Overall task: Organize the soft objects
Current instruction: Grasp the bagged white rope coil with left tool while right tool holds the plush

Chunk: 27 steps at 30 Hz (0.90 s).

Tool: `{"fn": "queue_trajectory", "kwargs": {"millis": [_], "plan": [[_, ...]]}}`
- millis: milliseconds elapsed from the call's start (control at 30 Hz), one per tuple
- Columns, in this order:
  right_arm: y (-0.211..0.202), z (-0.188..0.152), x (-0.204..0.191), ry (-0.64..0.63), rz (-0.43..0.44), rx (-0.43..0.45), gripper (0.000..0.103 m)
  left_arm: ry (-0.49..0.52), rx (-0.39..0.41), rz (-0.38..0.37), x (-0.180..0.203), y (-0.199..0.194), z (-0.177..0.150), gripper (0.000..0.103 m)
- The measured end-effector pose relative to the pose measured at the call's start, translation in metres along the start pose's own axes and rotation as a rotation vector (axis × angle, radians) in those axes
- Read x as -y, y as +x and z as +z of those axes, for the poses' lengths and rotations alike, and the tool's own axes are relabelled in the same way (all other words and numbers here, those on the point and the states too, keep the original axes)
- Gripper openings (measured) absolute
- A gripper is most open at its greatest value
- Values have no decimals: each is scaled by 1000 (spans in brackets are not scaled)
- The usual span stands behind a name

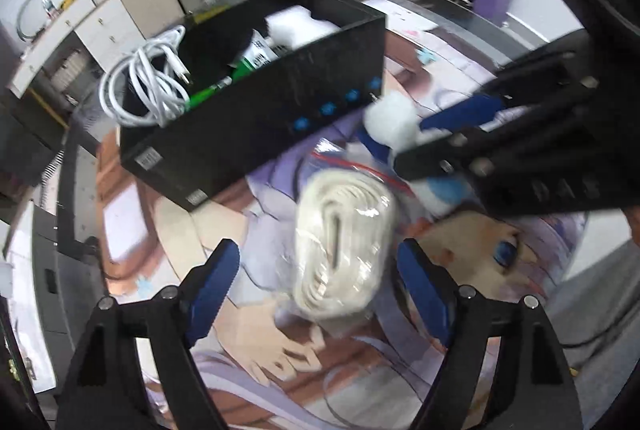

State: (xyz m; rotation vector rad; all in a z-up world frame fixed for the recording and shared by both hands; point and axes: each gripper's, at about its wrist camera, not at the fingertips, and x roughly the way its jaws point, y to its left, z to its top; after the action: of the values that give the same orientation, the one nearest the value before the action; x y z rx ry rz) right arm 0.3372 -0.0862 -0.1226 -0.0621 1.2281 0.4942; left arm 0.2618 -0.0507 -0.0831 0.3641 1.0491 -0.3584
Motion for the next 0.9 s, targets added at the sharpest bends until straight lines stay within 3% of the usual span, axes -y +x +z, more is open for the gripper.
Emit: {"fn": "queue_trajectory", "kwargs": {"millis": [167,233,267,300,367,467,600,633,667,700,900], "plan": [[-3,0,4,4,-27,0,32,19,-3,-9,6,16,7,80],[-5,-2,7,1,-28,-3,31,-11,-21,-59,2,18,8,63],[-6,-3,9,1,-30,-1,31,-27,-31,-91,1,18,9,49],[-7,-4,11,3,-26,1,31,-56,-44,-105,-4,17,9,44],[-6,-6,11,1,-4,0,31,-89,-52,-63,-11,15,5,42],[-3,-9,6,-17,32,-15,31,-193,-60,-7,-28,13,-4,42],[-5,-12,-2,-32,55,-13,36,-319,-65,-40,-43,9,-15,49],[-6,-12,-3,-30,57,-9,42,-329,-64,-53,-44,8,-17,53],[-6,-11,-3,-27,57,-7,47,-337,-64,-71,-45,7,-19,64],[-6,-11,-3,-24,57,-5,53,-333,-63,-84,-44,6,-21,66],[2,-12,-8,-41,12,-25,54,-282,-56,-47,-35,1,-28,67]]}}
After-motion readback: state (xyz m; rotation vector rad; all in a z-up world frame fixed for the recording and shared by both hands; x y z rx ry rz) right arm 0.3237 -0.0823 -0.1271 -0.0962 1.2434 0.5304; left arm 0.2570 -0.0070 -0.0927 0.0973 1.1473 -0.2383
